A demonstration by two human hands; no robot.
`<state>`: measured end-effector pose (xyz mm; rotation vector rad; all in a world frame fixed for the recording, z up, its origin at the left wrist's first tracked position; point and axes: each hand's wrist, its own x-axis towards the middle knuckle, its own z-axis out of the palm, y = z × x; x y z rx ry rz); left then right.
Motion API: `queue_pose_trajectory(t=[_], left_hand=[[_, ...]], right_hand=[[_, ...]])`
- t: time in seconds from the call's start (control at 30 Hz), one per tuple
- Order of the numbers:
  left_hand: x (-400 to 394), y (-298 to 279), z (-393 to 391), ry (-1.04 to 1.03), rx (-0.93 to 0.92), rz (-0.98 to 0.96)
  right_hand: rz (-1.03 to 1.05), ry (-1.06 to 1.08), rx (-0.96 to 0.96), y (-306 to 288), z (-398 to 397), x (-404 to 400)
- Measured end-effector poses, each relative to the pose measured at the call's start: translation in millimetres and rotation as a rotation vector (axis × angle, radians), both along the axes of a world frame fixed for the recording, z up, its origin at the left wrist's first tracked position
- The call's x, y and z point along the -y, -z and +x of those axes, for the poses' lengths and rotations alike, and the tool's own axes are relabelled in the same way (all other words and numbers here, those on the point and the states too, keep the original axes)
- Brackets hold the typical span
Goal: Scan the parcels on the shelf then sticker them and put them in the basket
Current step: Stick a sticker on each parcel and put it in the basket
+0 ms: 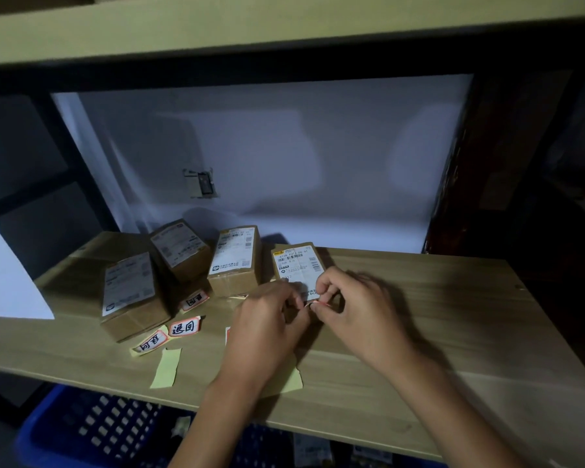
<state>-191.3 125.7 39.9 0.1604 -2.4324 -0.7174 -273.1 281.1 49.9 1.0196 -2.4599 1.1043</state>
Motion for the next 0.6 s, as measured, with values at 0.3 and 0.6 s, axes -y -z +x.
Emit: queue_pose_trajectory(t=[0.3,0.6], left_hand=[[6.2,2.6,-1.4,0.036,-0.031,0.065],[-4.7,5.6,2.5,0.114,0.0,0.379]], right_hand=[[-0.118,-0.022,0.323,5.9,-17.7,-6.9],[-0.235,-0.008,0.413,4.7,-4.3,-26.5]])
